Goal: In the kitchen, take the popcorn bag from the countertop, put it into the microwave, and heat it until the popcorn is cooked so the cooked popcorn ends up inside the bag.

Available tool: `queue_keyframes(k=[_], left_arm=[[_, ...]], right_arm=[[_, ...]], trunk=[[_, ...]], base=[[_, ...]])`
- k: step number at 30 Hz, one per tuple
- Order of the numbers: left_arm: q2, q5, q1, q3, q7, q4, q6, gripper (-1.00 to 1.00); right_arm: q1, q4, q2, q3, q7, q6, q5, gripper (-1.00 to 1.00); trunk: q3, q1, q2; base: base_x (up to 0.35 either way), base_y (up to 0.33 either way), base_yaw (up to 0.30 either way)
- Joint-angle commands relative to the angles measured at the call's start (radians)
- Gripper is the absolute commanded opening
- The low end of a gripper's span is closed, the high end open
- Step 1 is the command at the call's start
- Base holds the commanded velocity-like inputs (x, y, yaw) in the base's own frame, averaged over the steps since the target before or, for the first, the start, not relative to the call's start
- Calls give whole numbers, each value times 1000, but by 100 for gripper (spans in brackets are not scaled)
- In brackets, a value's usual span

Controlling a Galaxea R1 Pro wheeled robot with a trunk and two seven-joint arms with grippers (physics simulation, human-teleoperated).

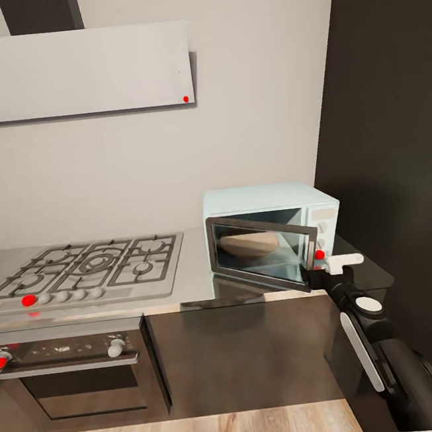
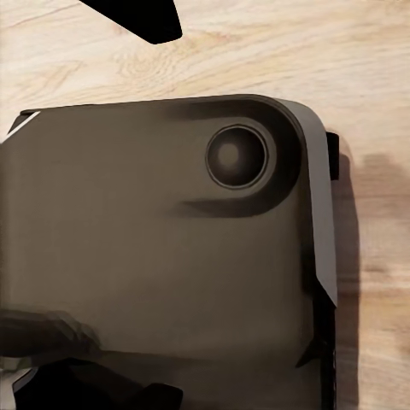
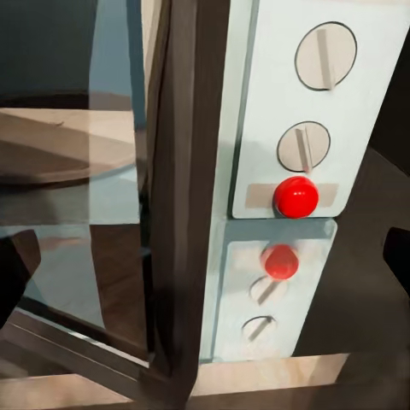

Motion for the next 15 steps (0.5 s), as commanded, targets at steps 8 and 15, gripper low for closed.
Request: queue_keyframes(k=[8,15], left_arm=[[0,0,-1,1,1,1,-3,100],[0,1,-1,1,1,1,-4,100]], right_arm=[[-1,-1,0,1,-5,5,-2,100],[-1,-1,0,2,-4,7,-2,100]], trunk=[[-1,0,-1],[-1,0,-1]], base=[[0,0,0],[-206,0,0]])
